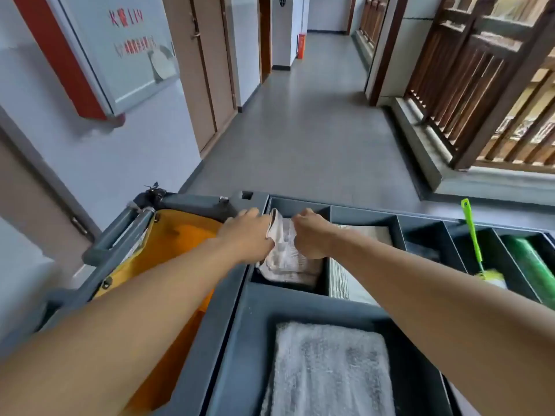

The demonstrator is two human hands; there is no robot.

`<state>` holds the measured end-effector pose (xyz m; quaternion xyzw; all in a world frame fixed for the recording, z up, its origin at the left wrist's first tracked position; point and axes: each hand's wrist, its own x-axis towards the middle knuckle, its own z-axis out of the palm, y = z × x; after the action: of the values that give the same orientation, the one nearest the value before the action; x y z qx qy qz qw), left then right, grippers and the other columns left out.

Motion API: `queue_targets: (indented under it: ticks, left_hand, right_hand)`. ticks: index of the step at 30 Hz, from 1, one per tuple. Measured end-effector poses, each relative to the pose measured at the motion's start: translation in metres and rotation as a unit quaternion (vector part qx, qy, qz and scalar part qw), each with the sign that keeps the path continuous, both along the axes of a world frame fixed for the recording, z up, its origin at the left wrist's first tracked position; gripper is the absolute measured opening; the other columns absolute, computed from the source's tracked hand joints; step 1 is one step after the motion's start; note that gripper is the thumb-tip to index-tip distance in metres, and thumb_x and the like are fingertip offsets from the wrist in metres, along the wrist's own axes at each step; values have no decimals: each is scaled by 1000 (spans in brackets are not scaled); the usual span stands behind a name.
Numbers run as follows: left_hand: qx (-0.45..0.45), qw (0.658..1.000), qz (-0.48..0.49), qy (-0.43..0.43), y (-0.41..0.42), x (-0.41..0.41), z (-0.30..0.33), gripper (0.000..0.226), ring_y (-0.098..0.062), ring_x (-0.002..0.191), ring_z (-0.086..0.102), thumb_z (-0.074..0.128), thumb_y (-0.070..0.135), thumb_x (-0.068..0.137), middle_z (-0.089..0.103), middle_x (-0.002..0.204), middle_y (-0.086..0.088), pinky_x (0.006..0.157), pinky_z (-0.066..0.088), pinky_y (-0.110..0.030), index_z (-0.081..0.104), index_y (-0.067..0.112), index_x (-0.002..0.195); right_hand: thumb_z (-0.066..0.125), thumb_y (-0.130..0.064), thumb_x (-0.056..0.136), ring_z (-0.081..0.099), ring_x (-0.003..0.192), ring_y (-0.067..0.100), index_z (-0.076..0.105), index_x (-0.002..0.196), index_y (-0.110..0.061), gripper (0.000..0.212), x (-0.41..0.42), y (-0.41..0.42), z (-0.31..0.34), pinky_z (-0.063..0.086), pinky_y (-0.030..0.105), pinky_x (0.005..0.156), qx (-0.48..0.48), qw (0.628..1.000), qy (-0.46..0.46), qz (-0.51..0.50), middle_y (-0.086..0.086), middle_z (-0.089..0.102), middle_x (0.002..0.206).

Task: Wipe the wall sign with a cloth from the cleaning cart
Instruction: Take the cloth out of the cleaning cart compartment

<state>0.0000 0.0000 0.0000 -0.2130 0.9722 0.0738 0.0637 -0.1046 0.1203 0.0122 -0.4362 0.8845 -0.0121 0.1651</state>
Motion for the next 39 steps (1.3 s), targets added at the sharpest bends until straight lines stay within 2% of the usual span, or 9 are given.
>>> queue_targets:
  ticks: [5,11,20,23,25,31,35,37,39]
  left_hand:
    - [-25,1000,-11,-15,-13,-11,-29,66,-27,153,7,46,34,95,9,166,-10,120,23,-49,24,22,156]
    - [-7,1000,-4,7,-29,-22,-53,69,-22,155,-3,45,39,96,-2,168,-6,123,18,-49,16,26,158]
    - [-16,999,-3,50,-28,-22,-59,66,-21,155,-1,45,42,95,5,168,-4,123,9,-54,23,27,155]
    - [-27,999,-7,46,-27,-22,-57,65,-22,155,0,44,40,95,7,168,-5,123,9,-55,23,26,155]
    - [-28,998,-9,52,-26,-21,-54,64,-22,154,4,44,38,96,10,167,-7,123,10,-53,23,24,155]
    - [-17,995,7,95,-21,-16,-32,64,-25,152,16,46,35,98,19,165,-10,123,19,-47,21,18,155]
    - [23,991,1,132,-17,-12,6,90,-33,149,21,60,25,90,12,166,-7,117,28,-51,0,35,156]
    - [48,988,-11,149,-18,-12,24,94,-33,146,23,63,13,82,14,165,-4,115,32,-52,10,39,155]
    - [44,985,-25,164,-22,-10,43,73,-31,143,29,61,13,78,30,159,-1,113,35,-47,39,31,145]
  right_hand:
    - [42,-4,91,51,115,35,53,117,-5,28,-26,-16,-34,47,38,90,58,998,-2,-5,17,40,130]
    - [42,-4,90,41,124,36,47,131,-5,41,-46,-32,-56,41,41,102,91,996,18,-8,17,41,133]
    - [55,-13,90,39,129,37,43,133,-4,46,-59,-41,-75,40,46,103,69,994,75,-29,18,43,135]
    - [59,-19,89,52,115,36,54,98,-14,11,-59,-40,-72,48,41,89,43,997,71,-3,15,60,121]
    - [60,-17,89,59,105,35,51,83,-16,11,-57,-36,-62,45,34,74,19,997,70,-4,13,63,111]
    - [57,-23,85,58,84,33,61,91,-16,10,-45,-23,-22,40,31,65,-70,997,29,-25,9,61,101]
    - [54,-21,83,58,78,31,54,88,-26,7,-28,-17,20,43,32,60,-132,991,11,-1,5,63,93]
    - [52,-21,86,61,82,30,60,102,-28,19,-16,-14,43,51,37,65,-159,987,17,25,3,65,97]
    - [53,-22,86,61,85,30,62,114,-29,30,-2,-8,72,53,37,71,-183,982,30,46,1,63,97]
